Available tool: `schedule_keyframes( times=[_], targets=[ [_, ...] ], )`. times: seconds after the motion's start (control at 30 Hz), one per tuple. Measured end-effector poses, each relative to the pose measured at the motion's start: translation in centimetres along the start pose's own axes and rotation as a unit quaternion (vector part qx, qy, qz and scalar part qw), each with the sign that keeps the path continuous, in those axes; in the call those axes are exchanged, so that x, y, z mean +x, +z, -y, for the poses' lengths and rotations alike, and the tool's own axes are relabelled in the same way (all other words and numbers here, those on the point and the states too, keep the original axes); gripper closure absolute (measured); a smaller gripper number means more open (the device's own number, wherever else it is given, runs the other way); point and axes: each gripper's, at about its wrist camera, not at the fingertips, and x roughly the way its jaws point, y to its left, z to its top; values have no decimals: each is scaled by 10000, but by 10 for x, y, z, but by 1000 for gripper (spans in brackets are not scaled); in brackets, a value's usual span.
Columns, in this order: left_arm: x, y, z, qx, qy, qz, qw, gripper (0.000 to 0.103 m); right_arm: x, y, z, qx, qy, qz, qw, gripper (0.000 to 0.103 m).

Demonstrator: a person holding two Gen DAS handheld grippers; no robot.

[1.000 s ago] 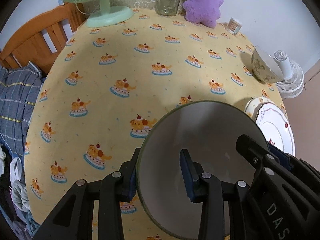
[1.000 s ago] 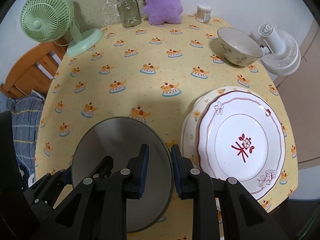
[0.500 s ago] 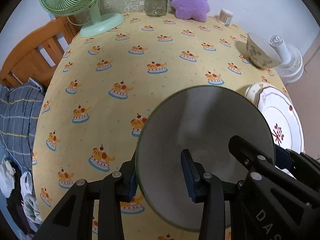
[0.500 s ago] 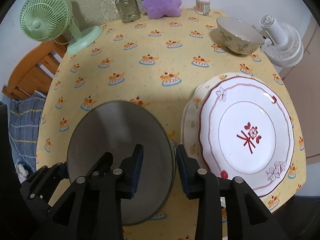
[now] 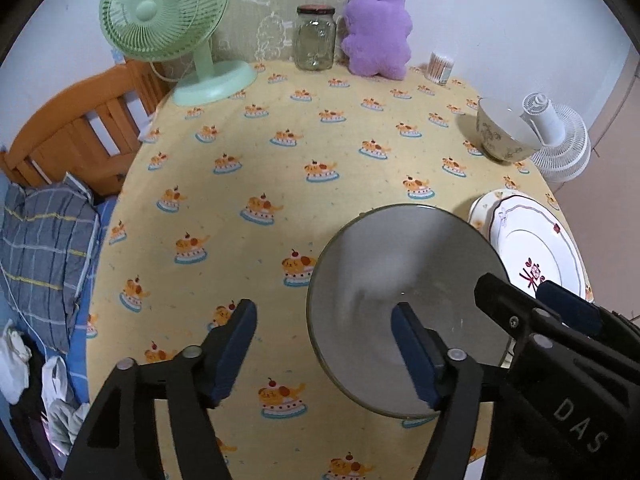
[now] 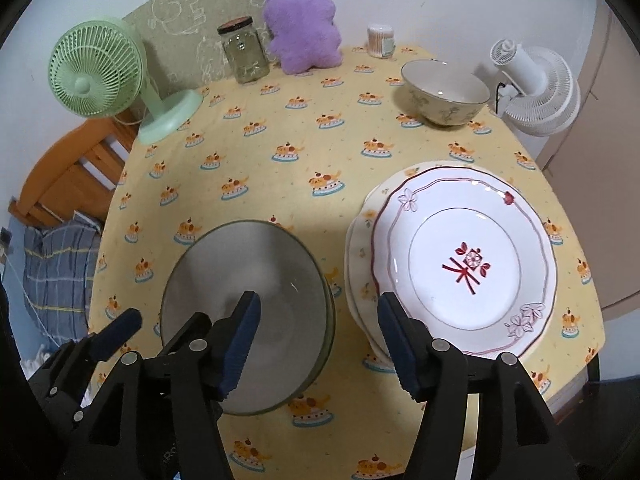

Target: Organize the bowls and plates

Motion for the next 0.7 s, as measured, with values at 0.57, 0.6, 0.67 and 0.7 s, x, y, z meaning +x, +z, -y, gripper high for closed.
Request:
schedule_keyframes(
  times=[0.57,0.6,0.67,0.7],
  targets=[
    [-22,39,43,63,-139,353,9993,18,-37,33,32,71,19,558,9984,29],
    [-21,42,47,58,-124,356,9993,18,-37,36,35,57,23,584,9983,29],
    [-18,48,57,29,-75,379,9992,18,-36,44,43,-26,51,678,9977,29],
    [-15,52,62,-2,-68,382,9992,18,-36,48,46,-78,66,719,9974,29]
  ],
)
